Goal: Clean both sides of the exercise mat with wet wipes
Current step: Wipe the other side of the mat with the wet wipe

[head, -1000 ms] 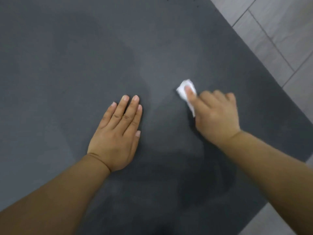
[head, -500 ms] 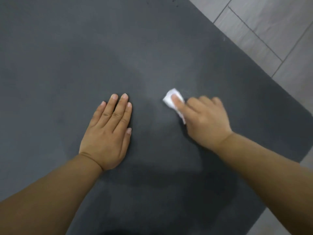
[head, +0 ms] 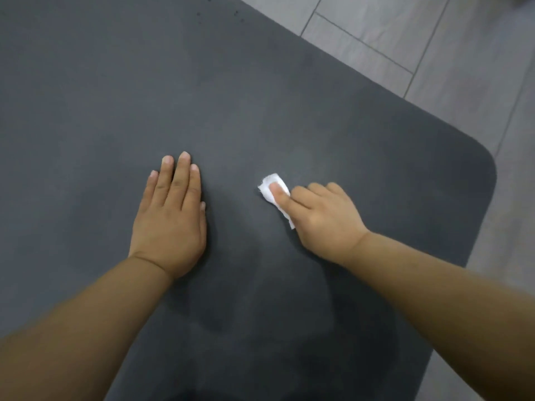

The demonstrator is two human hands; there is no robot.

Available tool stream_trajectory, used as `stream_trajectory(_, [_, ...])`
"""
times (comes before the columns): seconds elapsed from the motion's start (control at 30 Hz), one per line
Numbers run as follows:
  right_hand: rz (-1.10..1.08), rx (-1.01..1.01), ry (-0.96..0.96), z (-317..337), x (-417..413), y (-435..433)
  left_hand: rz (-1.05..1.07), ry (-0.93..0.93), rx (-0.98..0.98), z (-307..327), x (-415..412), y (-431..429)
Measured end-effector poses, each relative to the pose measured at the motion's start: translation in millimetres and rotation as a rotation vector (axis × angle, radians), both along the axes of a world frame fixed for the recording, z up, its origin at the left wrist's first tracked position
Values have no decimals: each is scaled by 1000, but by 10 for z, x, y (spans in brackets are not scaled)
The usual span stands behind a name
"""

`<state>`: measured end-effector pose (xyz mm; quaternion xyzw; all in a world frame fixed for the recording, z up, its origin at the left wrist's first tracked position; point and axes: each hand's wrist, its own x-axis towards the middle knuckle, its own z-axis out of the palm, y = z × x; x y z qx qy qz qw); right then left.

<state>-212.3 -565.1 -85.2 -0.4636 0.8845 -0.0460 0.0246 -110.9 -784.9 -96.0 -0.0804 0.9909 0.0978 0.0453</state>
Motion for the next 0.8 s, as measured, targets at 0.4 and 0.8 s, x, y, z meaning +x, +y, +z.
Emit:
stream_trajectory(0.4, [-554,29,16,-9,-586,342,-6,-107,5,22,-433,927])
stream_trajectory(0.8, [-929,157,-41,100,-1279,954,-37,-47,16,-57,-447,920])
